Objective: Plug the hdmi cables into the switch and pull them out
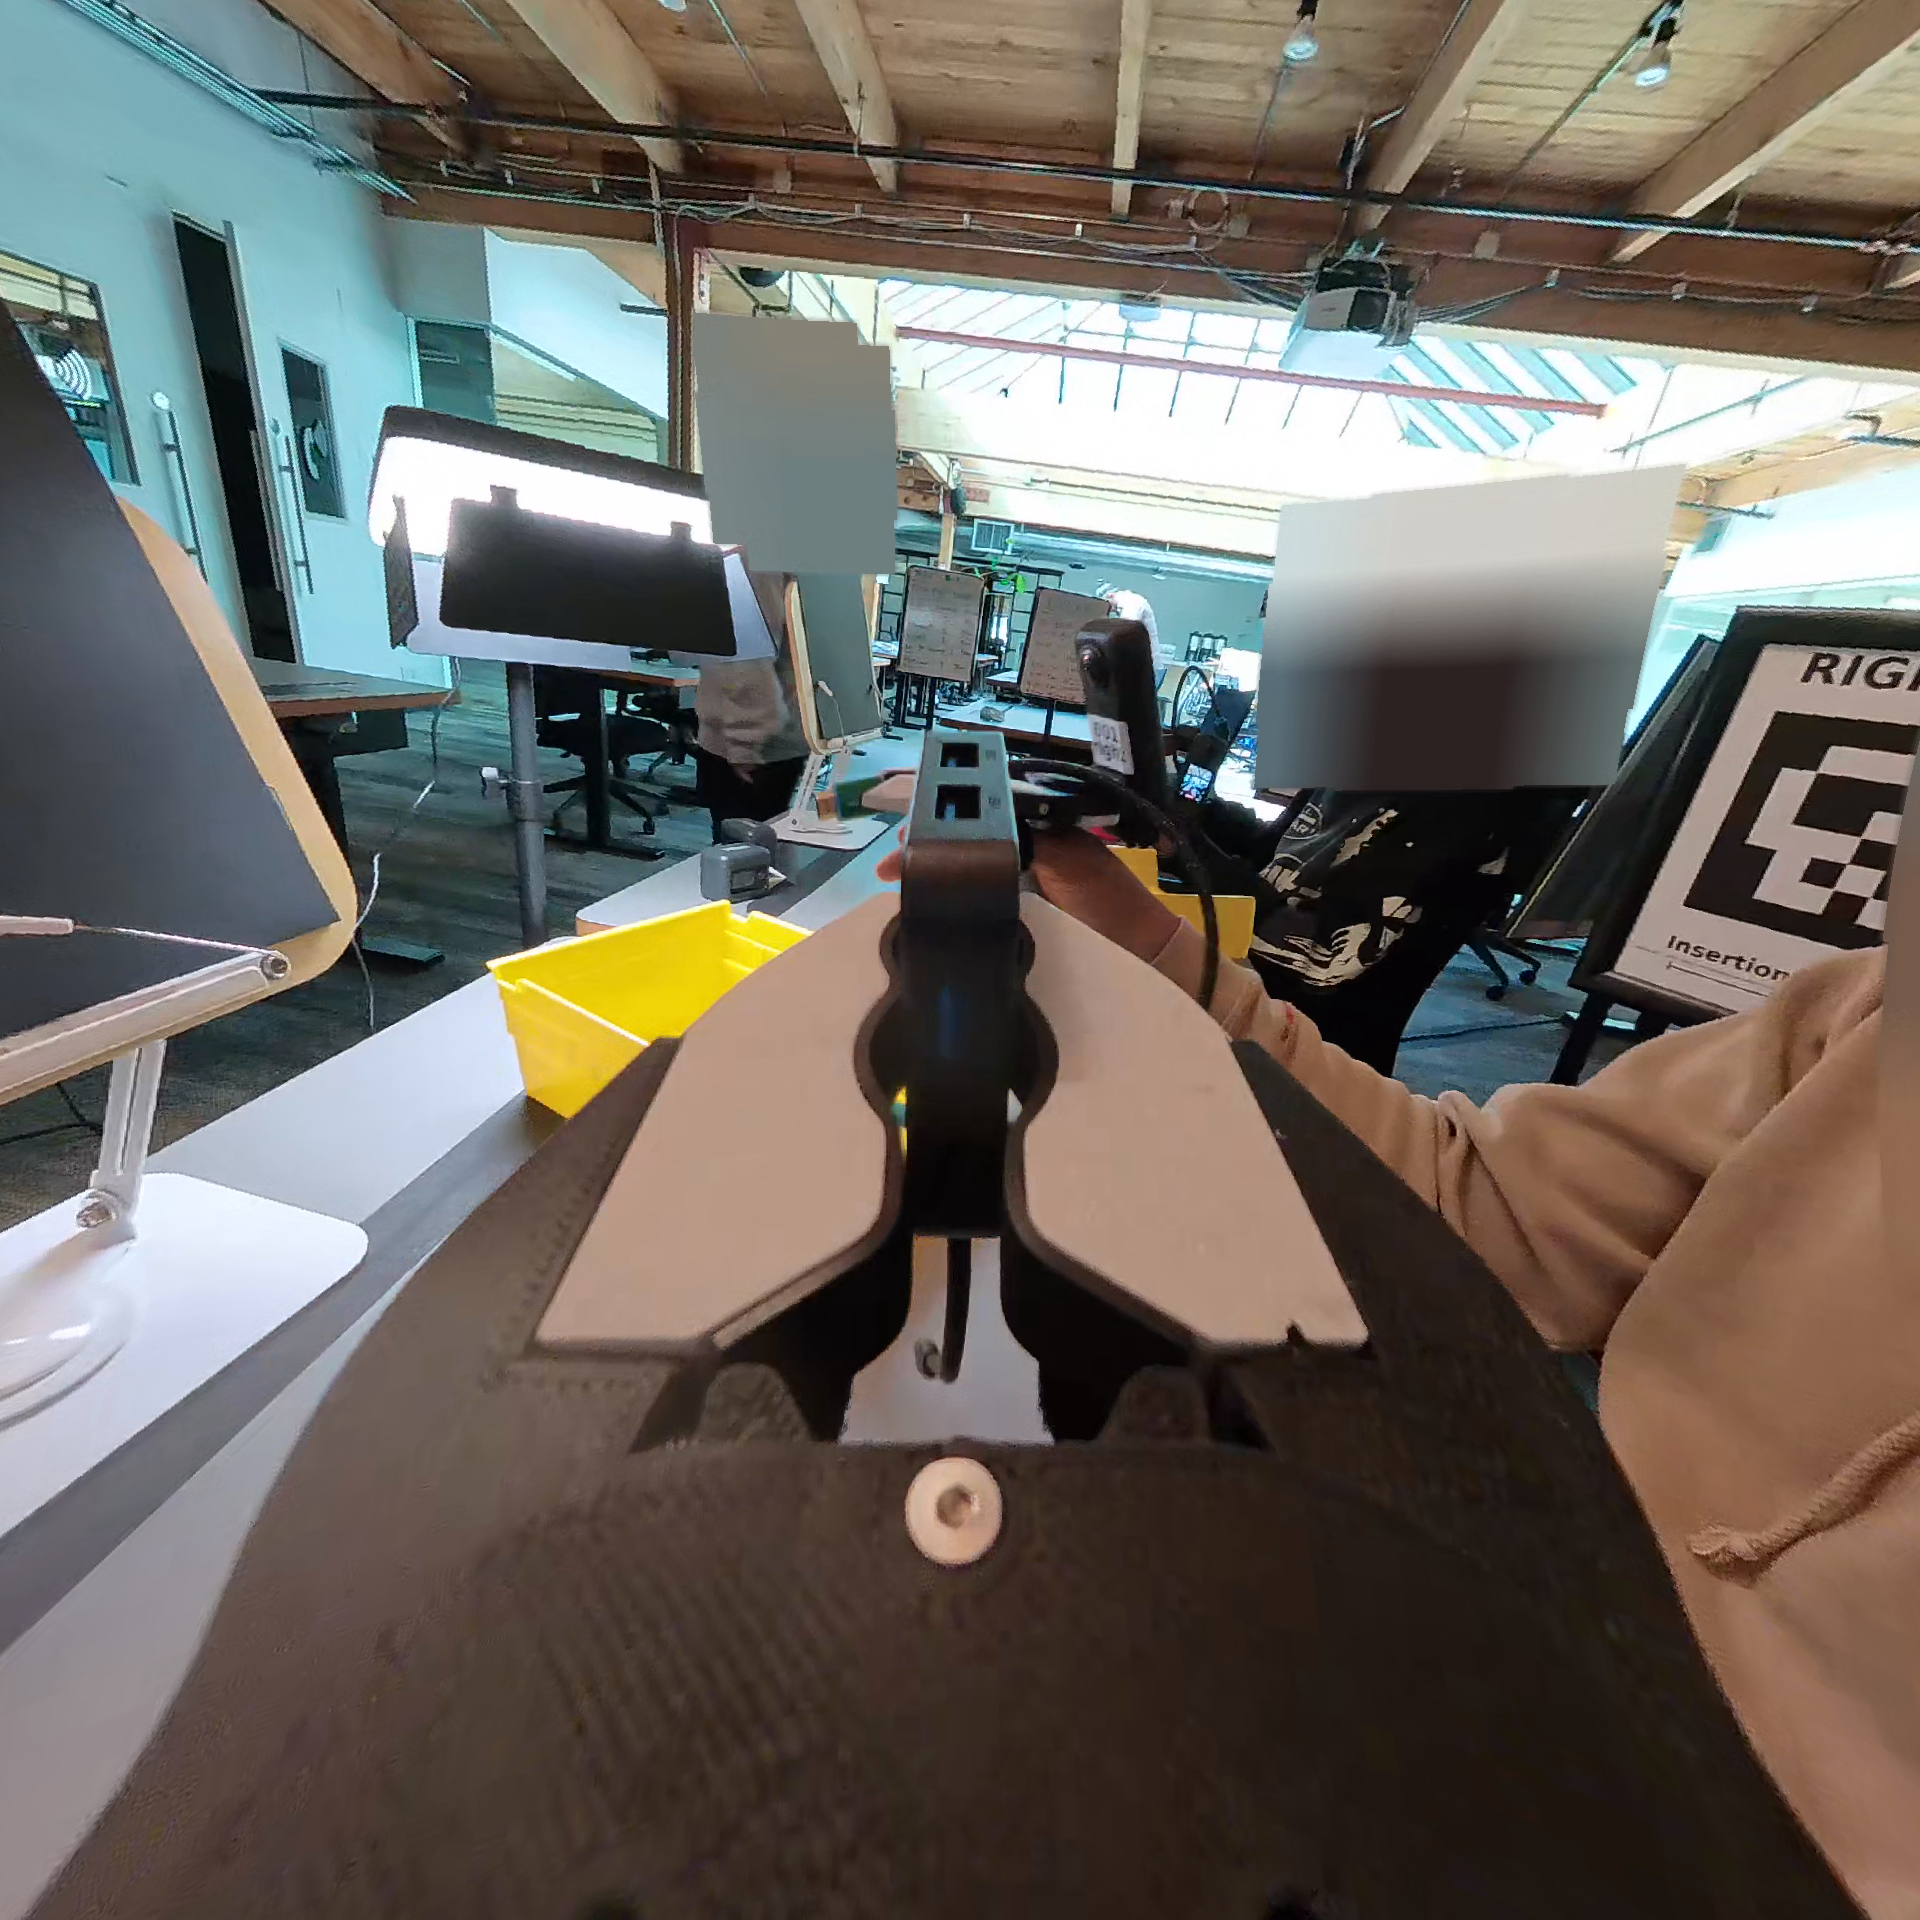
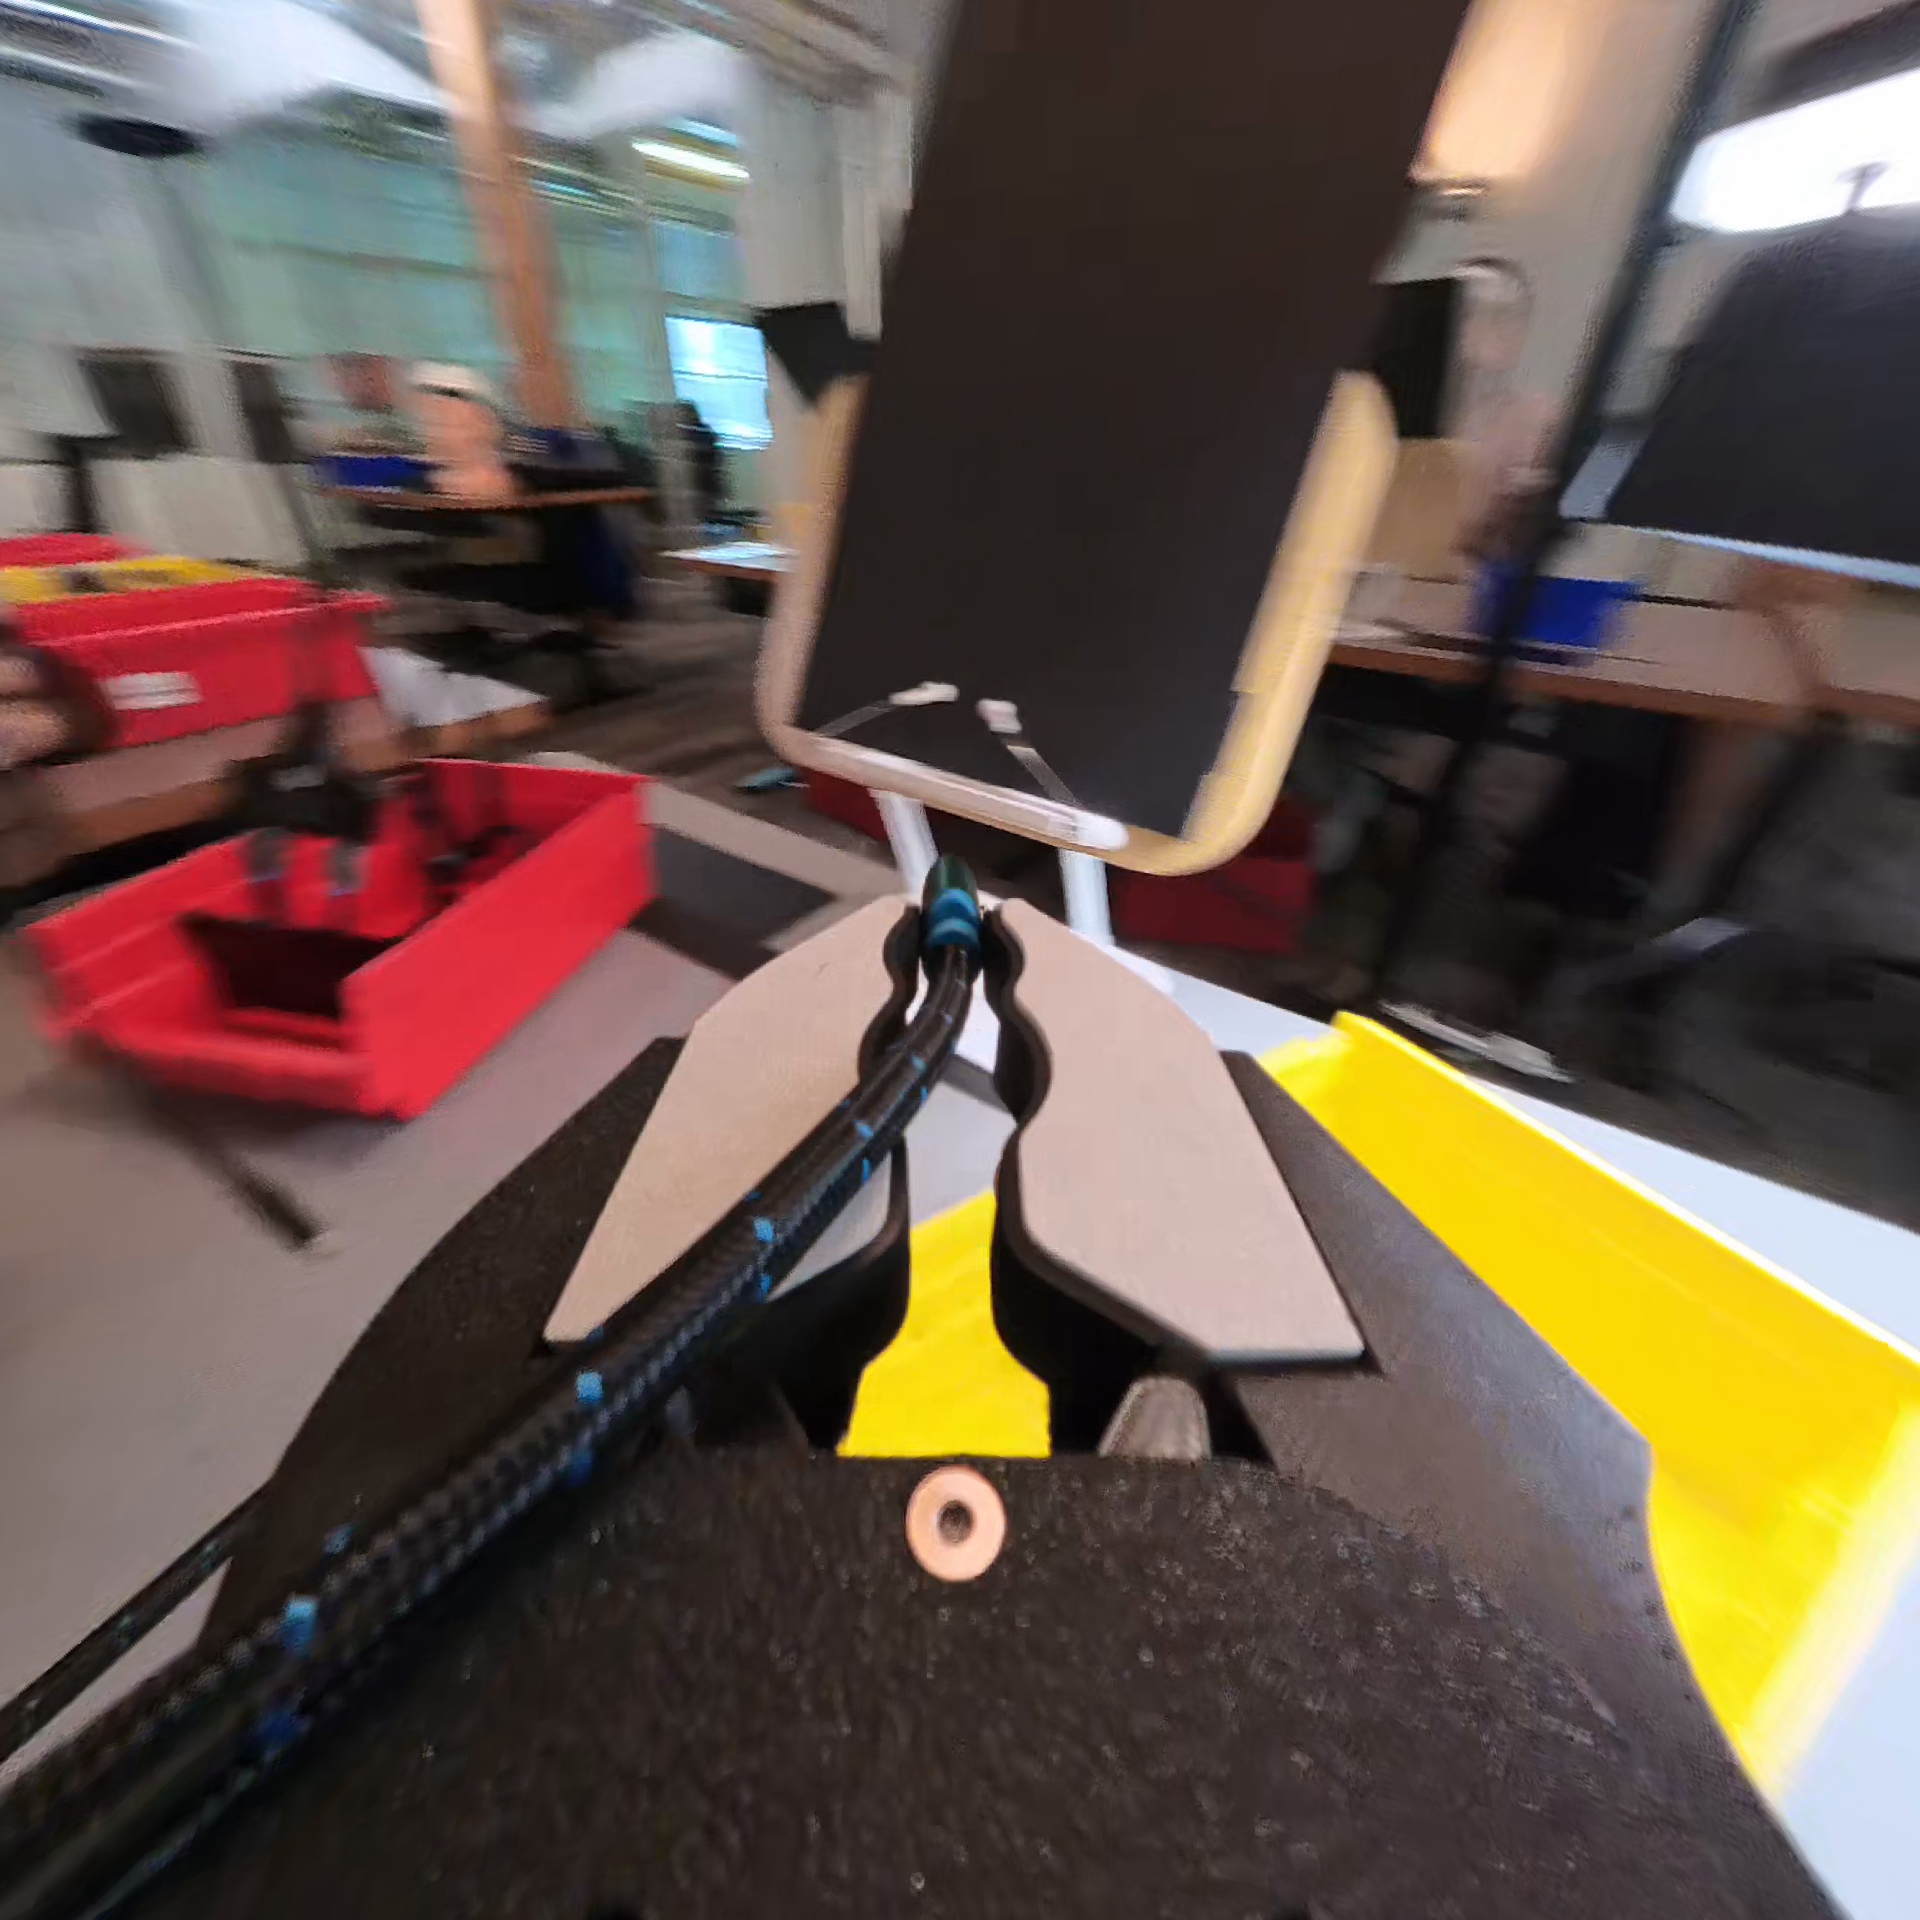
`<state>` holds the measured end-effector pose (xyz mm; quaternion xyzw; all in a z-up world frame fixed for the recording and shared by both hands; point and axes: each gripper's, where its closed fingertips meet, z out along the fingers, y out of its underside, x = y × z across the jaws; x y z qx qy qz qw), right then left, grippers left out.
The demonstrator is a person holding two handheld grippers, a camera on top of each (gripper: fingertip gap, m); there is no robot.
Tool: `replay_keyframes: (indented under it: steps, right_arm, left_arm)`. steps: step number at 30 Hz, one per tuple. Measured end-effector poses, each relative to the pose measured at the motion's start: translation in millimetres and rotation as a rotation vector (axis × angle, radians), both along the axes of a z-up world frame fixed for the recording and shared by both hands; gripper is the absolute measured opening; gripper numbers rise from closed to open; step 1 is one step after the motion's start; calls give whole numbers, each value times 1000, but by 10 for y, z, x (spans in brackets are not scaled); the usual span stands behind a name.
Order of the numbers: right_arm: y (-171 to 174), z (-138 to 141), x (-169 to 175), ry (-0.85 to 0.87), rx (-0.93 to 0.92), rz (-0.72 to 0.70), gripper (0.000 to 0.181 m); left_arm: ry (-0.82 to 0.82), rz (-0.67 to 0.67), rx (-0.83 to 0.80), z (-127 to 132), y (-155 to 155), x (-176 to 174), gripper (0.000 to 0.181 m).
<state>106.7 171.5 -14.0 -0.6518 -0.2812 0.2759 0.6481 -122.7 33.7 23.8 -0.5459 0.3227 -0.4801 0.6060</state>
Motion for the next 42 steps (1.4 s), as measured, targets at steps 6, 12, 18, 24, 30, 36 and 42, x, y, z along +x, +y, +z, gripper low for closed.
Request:
replay_keyframes:
  steps: [6,12,18,24,30,36,42]
  right_arm:
    - [422,-116,1082,-192,28,-693,11]
    - [549,-710,1245,-700,-114,-775,12]
    - [511,-1565,856,-987,-356,-503,14]
    - [348,-1587,737,-910,-437,-356,46]
    - [125,-617,96,-475,-142,-162,42]
    - [-925,-36,-1018,-226,76,441,39]
    - [-1346,-354,-1516,-288,37,708,44]
  left_arm:
    - [26,-4,-30,-120,62,83,14]
    - [71,-9,-53,-248,108,176,14]
    - [111,-12,-91,-396,172,242,14]
    - [143,-11,-104,-466,198,250,15]
    - [170,-16,-128,-560,233,306,14]
    - [290,-43,-137,-803,203,559,14]
    - [436,-97,-111,-1047,67,870,14]
